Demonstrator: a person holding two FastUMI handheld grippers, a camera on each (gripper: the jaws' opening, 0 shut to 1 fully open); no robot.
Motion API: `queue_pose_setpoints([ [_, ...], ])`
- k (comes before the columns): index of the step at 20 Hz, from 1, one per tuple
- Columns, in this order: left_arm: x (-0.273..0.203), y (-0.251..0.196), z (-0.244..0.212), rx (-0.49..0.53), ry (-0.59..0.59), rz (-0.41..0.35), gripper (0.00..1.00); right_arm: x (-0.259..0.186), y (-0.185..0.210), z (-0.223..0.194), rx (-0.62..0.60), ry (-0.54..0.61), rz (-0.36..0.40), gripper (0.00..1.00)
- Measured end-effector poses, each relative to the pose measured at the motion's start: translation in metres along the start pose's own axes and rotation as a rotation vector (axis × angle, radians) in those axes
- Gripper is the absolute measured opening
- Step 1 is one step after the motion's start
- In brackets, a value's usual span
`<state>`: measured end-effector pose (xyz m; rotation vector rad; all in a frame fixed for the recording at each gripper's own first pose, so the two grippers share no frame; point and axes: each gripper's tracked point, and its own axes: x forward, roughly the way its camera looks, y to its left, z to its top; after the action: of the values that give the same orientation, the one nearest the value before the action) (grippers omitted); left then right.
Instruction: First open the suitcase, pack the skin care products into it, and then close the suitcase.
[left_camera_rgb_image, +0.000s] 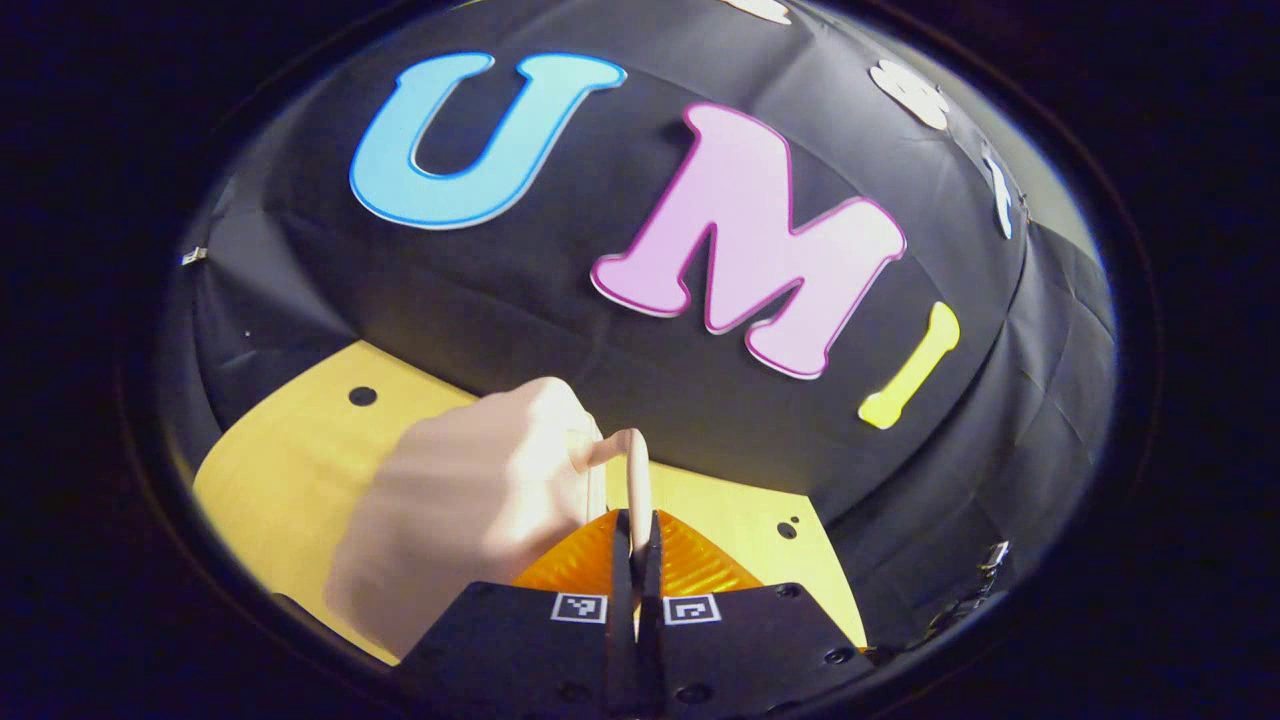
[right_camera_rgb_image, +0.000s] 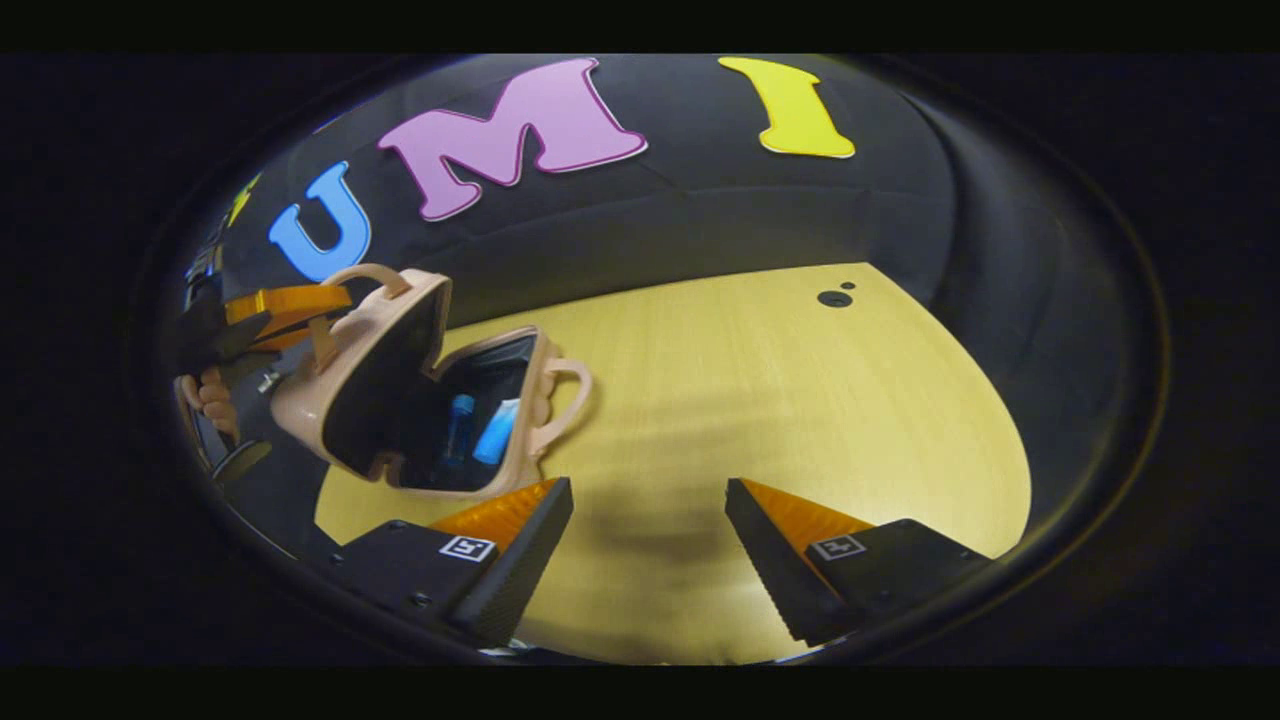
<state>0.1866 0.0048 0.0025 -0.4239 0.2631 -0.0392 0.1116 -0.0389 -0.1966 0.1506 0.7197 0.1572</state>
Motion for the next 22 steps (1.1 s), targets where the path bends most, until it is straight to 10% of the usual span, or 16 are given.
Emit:
queue_pose_setpoints([
  [4,0.079,-0.019,-0.123,0.102,0.281,0.019,0.06,-0.009,-0.040,0.010,0.083,-0.037,-0.066,0.98],
  [9,0.072,-0.031,-0.139,0.234,0.326,-0.001,0.29,-0.038,-0.031,0.021,0.083,-0.108,-0.088,0.98],
  [15,-0.045,-0.038,-0.076,0.138,0.092,-0.070,0.88,-0.095,0.023,0.033,0.033,-0.214,-0.050,0.98],
  [22,-0.225,0.002,0.002,0.322,-0.250,-0.009,0.94,-0.195,0.111,0.049,0.031,-0.415,0.021,0.98],
])
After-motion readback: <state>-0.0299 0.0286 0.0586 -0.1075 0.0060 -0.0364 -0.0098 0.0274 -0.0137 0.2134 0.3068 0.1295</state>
